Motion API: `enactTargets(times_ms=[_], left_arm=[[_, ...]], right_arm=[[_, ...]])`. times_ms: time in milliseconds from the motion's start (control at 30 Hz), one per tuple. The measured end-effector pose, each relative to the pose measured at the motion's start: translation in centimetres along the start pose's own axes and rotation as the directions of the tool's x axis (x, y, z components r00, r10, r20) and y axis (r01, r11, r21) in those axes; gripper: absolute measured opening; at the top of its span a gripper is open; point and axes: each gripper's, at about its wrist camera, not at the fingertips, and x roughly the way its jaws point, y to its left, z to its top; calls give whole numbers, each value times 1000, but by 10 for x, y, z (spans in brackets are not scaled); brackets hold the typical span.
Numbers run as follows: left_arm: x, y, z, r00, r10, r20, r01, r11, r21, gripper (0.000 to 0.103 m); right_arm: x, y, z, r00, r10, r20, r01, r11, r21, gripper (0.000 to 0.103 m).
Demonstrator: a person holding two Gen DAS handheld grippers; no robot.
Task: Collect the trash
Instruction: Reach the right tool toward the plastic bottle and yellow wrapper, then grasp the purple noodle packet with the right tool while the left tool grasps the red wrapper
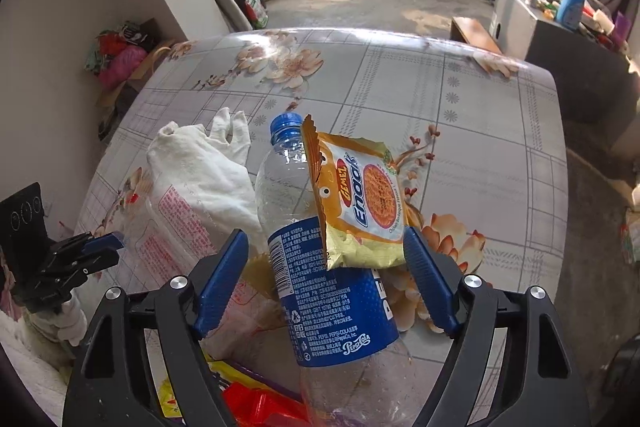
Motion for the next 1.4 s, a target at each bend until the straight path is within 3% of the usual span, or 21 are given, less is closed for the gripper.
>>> enactTargets(times_ms=[233, 467, 633, 733, 800, 867, 967, 1067, 1167, 1267, 1367, 1400], left_arm=[[-12, -17, -1, 999, -31, 13, 31, 998, 53, 29], [-10, -45, -9, 995, -100, -20, 101, 987, 127, 29], [5, -71, -21, 985, -150, -86, 164, 970, 180, 29], [17, -84, -32, 978, -155, -138, 182, 959, 217, 29], [25, -91, -39, 973, -155, -170, 193, 953, 235, 29], [32, -97, -47, 968, -153, -198, 201, 947, 250, 29], [40, -105, -58, 960, -141, -243, 207, 940, 272, 29], [45, -108, -69, 950, -118, -291, 203, 938, 280, 29], [48, -110, -79, 937, -114, -329, 210, 939, 273, 28], [49, -116, -87, 928, -117, -353, 225, 932, 284, 28], [51, -126, -95, 916, -114, -384, 242, 922, 303, 28], [52, -129, -97, 910, -116, -397, 251, 918, 307, 28]], right_arm=[[-73, 2, -39, 982, -67, 177, 52, 995, 86, 77], [-129, 1, -129, 959, -60, 278, -38, 942, 333, 77], [-131, 10, -197, 968, -16, 250, -111, 867, 486, 74], [-127, 15, -234, 973, 6, 232, -139, 814, 564, 63], [-123, 20, -261, 959, 76, 275, -237, 747, 621, 51], [-109, 24, -280, 941, 153, 302, -324, 668, 670, 47], [-88, 32, -292, 933, 188, 306, -355, 613, 706, 45], [-76, 28, -296, 905, 216, 366, -423, 533, 733, 44], [-70, 22, -295, 914, 181, 362, -402, 517, 756, 35], [-67, 12, -298, 902, 179, 394, -430, 470, 771, 23], [-69, 5, -301, 901, 147, 408, -427, 464, 776, 5], [-71, 3, -304, 900, 134, 414, -426, 464, 776, 4]])
